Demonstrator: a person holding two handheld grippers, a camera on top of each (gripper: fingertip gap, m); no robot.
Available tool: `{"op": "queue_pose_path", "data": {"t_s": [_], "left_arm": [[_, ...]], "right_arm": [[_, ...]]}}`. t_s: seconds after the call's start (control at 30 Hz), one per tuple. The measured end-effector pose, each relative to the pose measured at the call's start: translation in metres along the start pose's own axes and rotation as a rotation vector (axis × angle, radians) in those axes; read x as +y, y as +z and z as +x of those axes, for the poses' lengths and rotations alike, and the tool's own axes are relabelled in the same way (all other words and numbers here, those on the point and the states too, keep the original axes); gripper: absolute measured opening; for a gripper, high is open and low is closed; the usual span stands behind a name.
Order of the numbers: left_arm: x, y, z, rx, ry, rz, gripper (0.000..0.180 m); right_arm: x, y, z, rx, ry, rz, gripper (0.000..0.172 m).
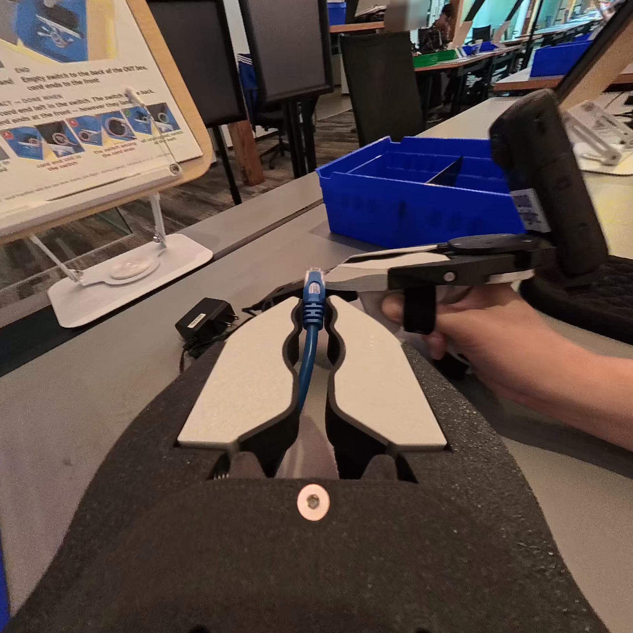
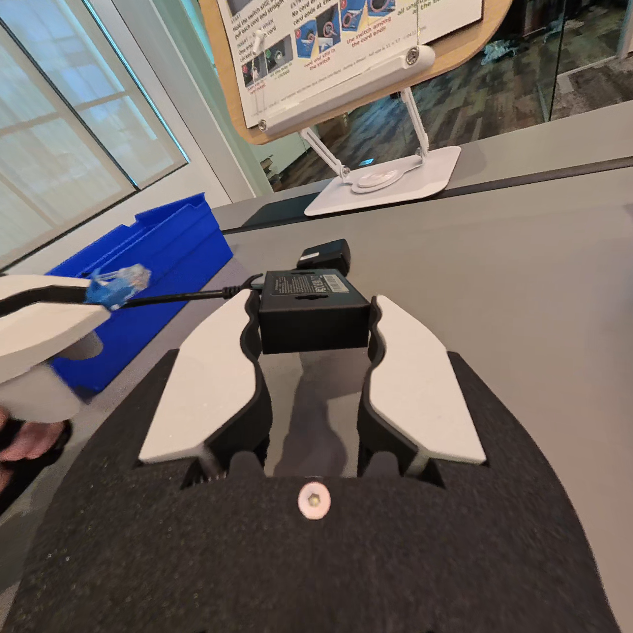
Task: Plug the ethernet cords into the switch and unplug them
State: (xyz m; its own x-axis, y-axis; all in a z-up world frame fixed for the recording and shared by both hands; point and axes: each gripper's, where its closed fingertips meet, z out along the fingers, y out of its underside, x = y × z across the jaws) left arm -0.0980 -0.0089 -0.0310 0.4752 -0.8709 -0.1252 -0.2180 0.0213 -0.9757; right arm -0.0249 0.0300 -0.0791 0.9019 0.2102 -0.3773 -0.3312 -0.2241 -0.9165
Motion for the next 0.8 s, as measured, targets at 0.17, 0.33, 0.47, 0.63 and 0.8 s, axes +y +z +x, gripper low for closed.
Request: {"op": "queue_pose_path", "data": {"t_s": [0.17,0.33,0.47,0.63,0.8], "left_arm": [[0.021,0.007,0.001,0.021,-0.112,-0.155,0.011],[0.045,0.023,0.0,0.05,-0.265,-0.249,0.011],[0.059,0.027,-0.005,0.023,-0.252,-0.284,0.011],[0.056,0.026,-0.012,-0.008,-0.258,-0.25,0.011],[0.053,0.027,-0.009,0.007,-0.256,-0.227,0.011]], "right_arm": [[0.003,0.003,0.002,0.024,-0.08,-0.031,0.06],[0.012,0.007,-0.007,0.026,-0.203,-0.096,0.06],[0.017,0.007,-0.011,-0.001,-0.185,-0.13,0.06],[0.016,0.006,-0.011,-0.04,-0.131,-0.125,0.06],[0.019,0.006,-0.015,-0.077,-0.082,-0.14,0.06]]}}
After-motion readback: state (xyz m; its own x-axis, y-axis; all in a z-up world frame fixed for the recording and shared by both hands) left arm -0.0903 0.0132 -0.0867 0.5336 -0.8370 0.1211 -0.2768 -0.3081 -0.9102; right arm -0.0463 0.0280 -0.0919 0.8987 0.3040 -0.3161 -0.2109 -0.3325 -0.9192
